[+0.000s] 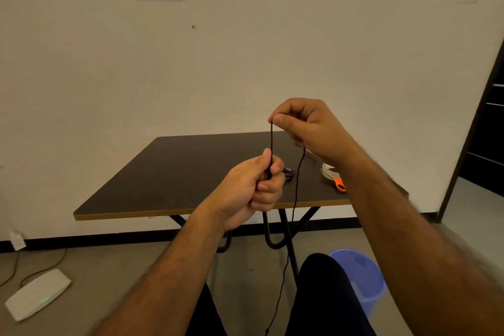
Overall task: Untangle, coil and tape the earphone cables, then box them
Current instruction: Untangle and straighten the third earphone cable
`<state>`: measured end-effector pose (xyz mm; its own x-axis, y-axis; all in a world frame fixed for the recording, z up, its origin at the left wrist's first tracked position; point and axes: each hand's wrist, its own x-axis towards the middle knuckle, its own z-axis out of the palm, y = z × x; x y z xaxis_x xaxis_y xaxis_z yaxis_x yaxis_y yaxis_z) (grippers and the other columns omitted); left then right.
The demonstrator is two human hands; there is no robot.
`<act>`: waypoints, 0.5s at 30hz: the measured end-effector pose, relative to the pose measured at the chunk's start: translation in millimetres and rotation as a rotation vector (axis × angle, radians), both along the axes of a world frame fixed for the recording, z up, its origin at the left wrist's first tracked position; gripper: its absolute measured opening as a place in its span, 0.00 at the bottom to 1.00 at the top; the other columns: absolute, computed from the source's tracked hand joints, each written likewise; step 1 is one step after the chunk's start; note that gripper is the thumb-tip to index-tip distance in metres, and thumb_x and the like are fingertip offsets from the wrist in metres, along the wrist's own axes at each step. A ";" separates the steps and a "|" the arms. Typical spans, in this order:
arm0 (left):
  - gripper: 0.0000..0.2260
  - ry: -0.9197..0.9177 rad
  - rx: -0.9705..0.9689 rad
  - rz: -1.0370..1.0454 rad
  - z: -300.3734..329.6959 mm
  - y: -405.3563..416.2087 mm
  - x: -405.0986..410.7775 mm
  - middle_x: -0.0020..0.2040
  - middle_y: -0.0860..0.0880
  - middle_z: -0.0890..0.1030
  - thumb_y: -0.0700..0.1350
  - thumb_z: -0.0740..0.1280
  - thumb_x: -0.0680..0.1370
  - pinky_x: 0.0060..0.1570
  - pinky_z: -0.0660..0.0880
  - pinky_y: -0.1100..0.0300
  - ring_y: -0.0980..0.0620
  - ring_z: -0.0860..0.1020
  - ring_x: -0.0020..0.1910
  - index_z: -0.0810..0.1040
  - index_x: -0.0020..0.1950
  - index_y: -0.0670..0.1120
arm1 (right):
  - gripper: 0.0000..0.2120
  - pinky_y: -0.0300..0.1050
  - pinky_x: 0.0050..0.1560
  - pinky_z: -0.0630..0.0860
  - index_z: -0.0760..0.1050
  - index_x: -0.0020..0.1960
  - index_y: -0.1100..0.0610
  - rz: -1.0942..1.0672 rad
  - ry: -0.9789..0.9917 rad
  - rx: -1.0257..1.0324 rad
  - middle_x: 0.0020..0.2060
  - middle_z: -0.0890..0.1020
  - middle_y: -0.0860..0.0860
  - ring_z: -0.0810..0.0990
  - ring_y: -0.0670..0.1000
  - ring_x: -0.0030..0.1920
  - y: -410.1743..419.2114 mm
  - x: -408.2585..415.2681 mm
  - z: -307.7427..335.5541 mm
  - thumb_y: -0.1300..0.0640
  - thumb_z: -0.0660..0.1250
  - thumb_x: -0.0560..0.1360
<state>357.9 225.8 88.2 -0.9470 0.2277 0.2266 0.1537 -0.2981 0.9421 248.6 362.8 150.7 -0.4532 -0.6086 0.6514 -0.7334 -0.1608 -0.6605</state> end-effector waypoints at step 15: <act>0.14 0.171 0.022 0.160 38.6 -0.6 -0.1 0.28 0.53 0.62 0.52 0.53 0.83 0.24 0.58 0.65 0.58 0.61 0.23 0.69 0.42 0.47 | 0.10 0.43 0.29 0.63 0.79 0.46 0.60 0.035 -0.239 0.041 0.30 0.73 0.61 0.65 0.53 0.28 -25.0 -1.1 -52.8 0.58 0.62 0.82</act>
